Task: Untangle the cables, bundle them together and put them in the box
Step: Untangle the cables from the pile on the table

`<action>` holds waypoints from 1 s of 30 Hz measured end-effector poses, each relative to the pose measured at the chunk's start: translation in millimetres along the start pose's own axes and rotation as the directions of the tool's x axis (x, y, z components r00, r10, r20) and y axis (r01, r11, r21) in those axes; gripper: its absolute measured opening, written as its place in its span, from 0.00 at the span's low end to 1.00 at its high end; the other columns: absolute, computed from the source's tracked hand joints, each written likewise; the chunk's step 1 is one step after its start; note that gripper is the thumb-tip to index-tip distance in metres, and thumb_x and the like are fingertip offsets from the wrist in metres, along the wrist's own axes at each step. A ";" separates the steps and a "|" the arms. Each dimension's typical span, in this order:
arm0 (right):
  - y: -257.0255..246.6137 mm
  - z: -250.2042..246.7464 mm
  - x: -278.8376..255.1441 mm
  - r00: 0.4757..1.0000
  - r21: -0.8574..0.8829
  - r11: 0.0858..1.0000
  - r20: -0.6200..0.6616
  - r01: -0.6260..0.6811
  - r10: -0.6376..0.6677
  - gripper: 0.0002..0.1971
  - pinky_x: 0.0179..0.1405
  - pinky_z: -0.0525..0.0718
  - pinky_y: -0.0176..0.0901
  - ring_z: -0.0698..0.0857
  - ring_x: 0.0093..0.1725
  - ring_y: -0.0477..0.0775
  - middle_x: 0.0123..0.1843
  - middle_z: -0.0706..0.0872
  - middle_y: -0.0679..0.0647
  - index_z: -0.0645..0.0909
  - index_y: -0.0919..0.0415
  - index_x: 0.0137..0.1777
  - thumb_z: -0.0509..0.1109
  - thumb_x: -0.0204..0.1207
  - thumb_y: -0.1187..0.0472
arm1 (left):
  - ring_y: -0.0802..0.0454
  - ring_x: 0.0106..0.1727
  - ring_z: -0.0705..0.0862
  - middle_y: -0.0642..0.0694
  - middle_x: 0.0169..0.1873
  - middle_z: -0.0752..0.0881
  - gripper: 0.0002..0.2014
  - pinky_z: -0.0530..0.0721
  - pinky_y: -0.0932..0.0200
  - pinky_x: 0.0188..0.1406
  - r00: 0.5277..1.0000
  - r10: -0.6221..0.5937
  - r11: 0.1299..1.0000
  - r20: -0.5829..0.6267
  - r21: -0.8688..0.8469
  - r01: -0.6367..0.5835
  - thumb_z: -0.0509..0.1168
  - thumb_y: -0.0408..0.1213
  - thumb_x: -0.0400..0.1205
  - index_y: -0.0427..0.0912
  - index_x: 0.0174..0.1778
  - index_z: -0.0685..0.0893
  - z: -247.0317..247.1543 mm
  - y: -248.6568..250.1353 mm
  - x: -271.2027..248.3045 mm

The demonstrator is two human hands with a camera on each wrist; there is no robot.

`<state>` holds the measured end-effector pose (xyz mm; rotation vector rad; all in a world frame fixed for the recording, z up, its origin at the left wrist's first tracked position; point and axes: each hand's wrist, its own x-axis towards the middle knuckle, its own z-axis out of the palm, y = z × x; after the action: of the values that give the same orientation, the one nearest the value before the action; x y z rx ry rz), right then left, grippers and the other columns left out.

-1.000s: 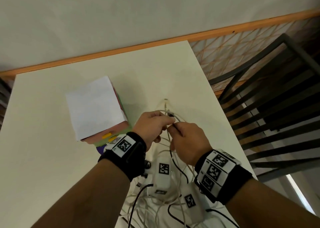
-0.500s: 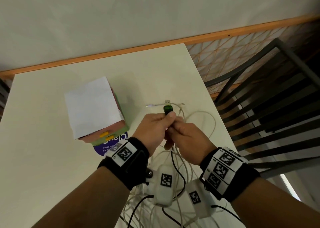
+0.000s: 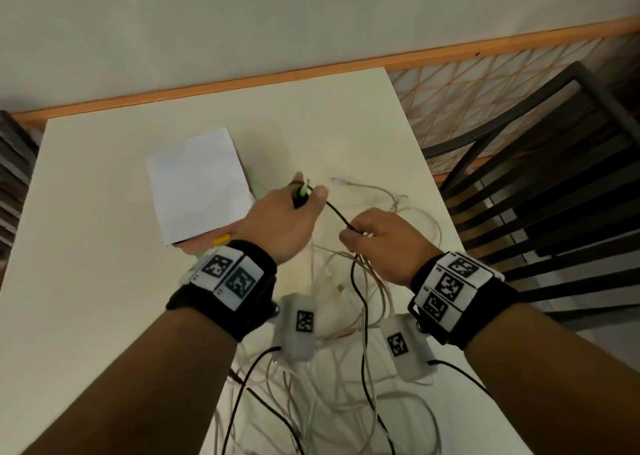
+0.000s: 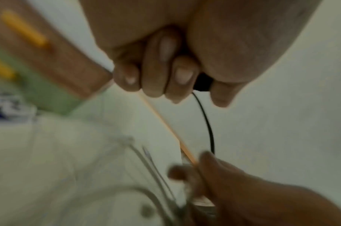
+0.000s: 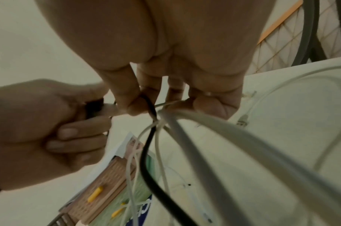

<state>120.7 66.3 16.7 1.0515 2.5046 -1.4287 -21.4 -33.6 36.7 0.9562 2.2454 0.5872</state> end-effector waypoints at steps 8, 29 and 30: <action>-6.9 4.5 -5.8 0.999 -0.036 0.998 0.027 0.046 -0.045 0.11 0.51 0.70 0.23 0.78 0.59 0.43 0.61 0.75 0.47 0.84 0.46 0.38 0.66 0.82 0.52 | 0.44 0.30 0.84 0.46 0.30 0.89 0.08 0.82 0.51 0.32 0.947 -0.217 0.740 -0.238 -0.672 0.000 0.69 0.56 0.80 0.58 0.43 0.89 7.5 5.7 4.9; -5.6 10.2 -14.7 0.999 0.051 0.998 -0.048 0.029 -0.026 0.13 0.24 0.71 0.32 0.73 0.21 0.39 0.23 0.79 0.47 0.86 0.59 0.34 0.71 0.78 0.56 | 0.55 0.17 0.73 0.52 0.18 0.80 0.14 0.71 0.59 0.25 0.993 -0.025 0.845 -0.119 -0.534 -0.043 0.73 0.46 0.79 0.39 0.34 0.89 36.7 -0.6 -3.9; -4.7 10.6 -15.3 0.999 0.031 0.999 -0.042 0.024 -0.023 0.14 0.27 0.73 0.35 0.74 0.23 0.41 0.25 0.80 0.51 0.86 0.63 0.36 0.70 0.78 0.55 | 0.55 0.17 0.73 0.53 0.17 0.81 0.13 0.71 0.60 0.25 0.975 -0.084 0.822 -0.206 -0.567 -0.049 0.72 0.46 0.81 0.41 0.34 0.89 32.7 1.3 -1.3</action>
<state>126.8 48.4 19.9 1.0713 2.5393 -1.4722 2.5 -28.7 14.8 0.5759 2.0559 1.3253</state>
